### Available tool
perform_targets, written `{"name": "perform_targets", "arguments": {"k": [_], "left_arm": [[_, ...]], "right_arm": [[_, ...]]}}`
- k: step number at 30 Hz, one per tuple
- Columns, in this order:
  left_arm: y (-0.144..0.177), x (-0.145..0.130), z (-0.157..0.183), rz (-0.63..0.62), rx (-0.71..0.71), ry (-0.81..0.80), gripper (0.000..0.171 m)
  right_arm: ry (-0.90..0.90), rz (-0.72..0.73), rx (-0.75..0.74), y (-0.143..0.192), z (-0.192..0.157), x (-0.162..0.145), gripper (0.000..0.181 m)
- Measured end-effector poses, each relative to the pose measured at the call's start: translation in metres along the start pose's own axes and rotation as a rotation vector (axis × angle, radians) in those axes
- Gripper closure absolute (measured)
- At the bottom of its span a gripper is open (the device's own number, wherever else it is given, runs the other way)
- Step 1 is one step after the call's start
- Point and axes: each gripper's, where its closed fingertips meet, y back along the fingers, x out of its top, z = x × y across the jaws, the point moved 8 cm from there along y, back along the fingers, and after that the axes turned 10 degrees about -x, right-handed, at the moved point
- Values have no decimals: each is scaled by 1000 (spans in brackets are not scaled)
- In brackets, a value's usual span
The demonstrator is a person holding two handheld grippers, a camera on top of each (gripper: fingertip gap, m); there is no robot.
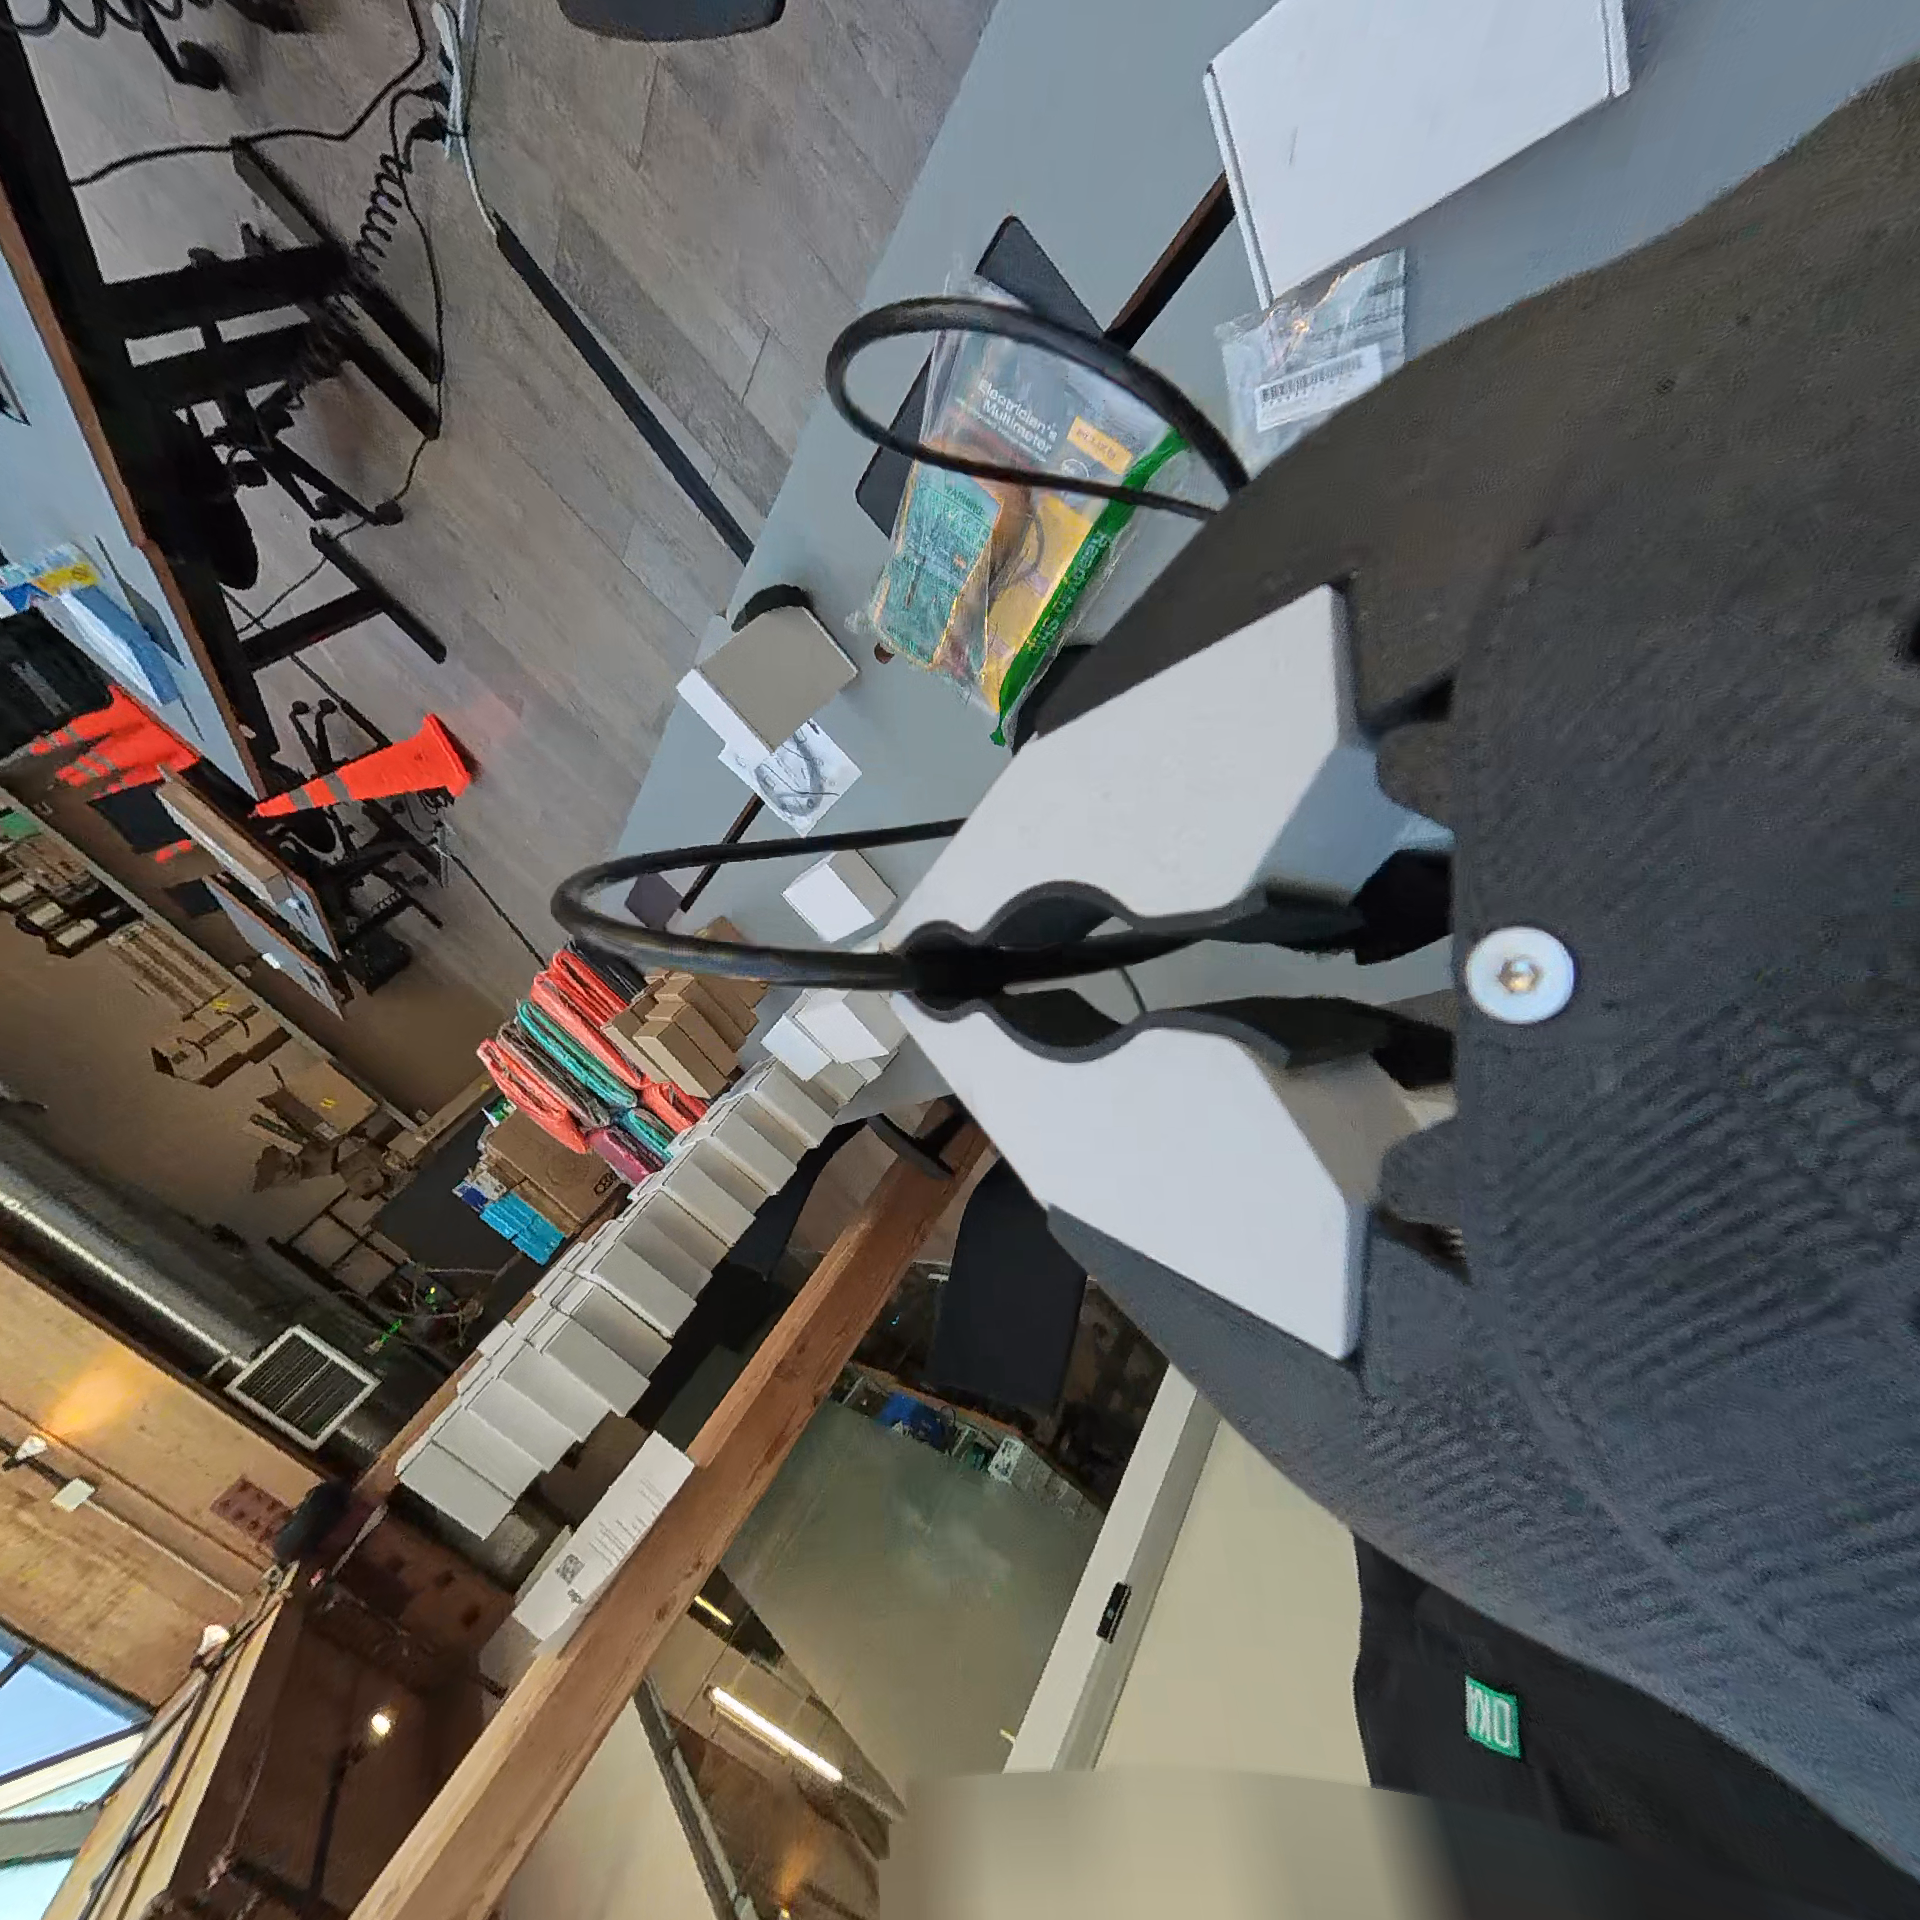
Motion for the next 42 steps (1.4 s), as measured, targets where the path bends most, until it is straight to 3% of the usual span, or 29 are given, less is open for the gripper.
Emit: {"name": "perform_targets", "arguments": {"k": [2, 4, 6, 8, 11, 13, 15, 19, 22, 24, 26, 27, 28, 31, 33, 36, 40, 42], "left_arm": [[-10, -12, -8, -464, 204, -91, 133], [-5, -10, -10, -701, 448, -305, 122], [9, 15, -10, -859, 799, -606, 110], [20, 41, 1, -937, 1022, -831, 109], [7, 30, 17, -1019, 985, -974, 113], [-9, -8, 9, -1144, 939, -1107, 117], [-24, -72, -17, -1284, 806, -1156, 121], [-36, -221, -97, -1609, 489, -1062, 133], [-41, -295, -162, -1773, 328, -1075, 127], [-50, -321, -206, -1827, 306, -1148, 115], [-62, -345, -239, -1873, 279, -1100, 116], [-67, -353, -252, -1906, 282, -1075, 136], [-69, -361, -260, -1955, 269, -1018, 171], [-83, -376, -254, -1918, 257, -909, 171], [-100, -380, -231, -1856, 250, -836, 171], [-132, -387, -180, -1822, 239, -710, 171], [-188, -388, -124, -1777, 335, -680, 171], [-216, -391, -106, -1715, 378, -617, 171]], "right_arm": [[-34, -12, 36, 3, 4, -1, 181], [-16, -44, 32, 0, 2, -5, 181], [17, -83, 20, -6, -4, -11, 181], [38, -118, 12, -18, -11, -19, 181], [41, -187, 37, -37, -29, -34, 181], [58, -206, 37, -47, -42, -40, 181], [63, -197, 42, -54, -57, -39, 181], [56, -139, 81, -54, -91, -18, 181], [68, -103, 90, -51, -115, 1, 181], [49, -73, 116, -47, -131, 13, 181], [6, -39, 156, -45, -141, 26, 181], [-12, -16, 171, -42, -144, 33, 181], [-22, 12, 169, -37, -146, 41, 181], [86, 51, 22, -22, -125, 60, 181], [232, 26, -197, -4, -92, 59, 173], [397, 59, -458, 18, -37, 21, 142], [411, 214, -350, 16, -28, -70, 119], [432, 325, -224, 11, -52, -115, 130]]}}
